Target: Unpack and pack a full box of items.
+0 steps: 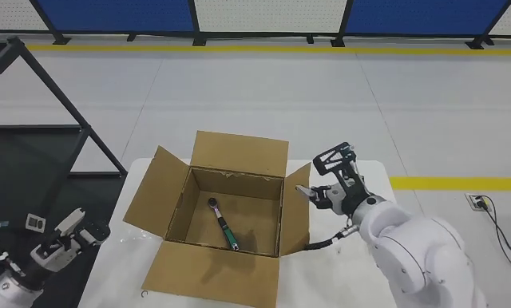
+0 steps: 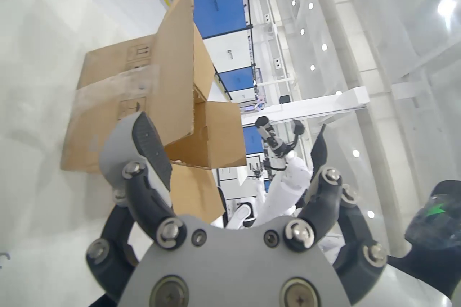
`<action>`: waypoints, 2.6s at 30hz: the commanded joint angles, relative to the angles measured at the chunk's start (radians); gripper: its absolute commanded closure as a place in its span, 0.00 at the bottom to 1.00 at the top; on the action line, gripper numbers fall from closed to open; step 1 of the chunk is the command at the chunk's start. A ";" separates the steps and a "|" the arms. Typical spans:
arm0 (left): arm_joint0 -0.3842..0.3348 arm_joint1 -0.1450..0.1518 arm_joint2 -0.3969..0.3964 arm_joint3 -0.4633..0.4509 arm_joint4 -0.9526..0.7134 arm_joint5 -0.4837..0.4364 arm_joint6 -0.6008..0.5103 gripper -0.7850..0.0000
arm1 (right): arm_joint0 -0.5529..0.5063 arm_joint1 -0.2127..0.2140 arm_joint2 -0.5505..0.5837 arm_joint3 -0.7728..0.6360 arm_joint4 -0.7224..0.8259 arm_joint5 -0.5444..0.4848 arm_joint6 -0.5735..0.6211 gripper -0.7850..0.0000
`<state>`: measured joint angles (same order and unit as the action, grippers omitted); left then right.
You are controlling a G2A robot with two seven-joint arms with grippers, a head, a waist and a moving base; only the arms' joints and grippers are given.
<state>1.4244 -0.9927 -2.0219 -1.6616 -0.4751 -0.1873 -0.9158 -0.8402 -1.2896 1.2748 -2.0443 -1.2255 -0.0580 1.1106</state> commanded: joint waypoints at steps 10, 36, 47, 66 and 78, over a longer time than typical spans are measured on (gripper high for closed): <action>-0.051 0.001 0.119 0.028 0.206 -0.120 0.096 0.33 | -0.020 0.000 0.002 -0.003 0.012 -0.010 -0.047 0.00; -0.008 0.005 0.165 -0.010 0.222 -0.113 0.125 0.94 | 0.282 -0.064 -0.349 0.270 0.006 -0.203 -0.146 0.00; 0.029 0.008 0.151 -0.012 0.203 -0.121 0.121 0.84 | 0.417 -0.113 -0.475 0.419 0.051 -0.242 -0.154 0.00; 0.087 0.009 0.134 -0.043 0.136 -0.129 0.097 0.84 | 0.592 -0.238 -0.655 0.853 0.274 -0.181 -0.197 0.00; 0.113 0.010 0.130 -0.064 0.103 -0.139 0.084 0.83 | 0.596 -0.284 -0.722 0.947 0.310 -0.185 -0.171 0.00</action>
<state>1.5344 -0.9832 -1.8909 -1.7227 -0.3699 -0.3252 -0.8301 -0.2528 -1.5611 0.5675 -1.1214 -0.9257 -0.2489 0.9381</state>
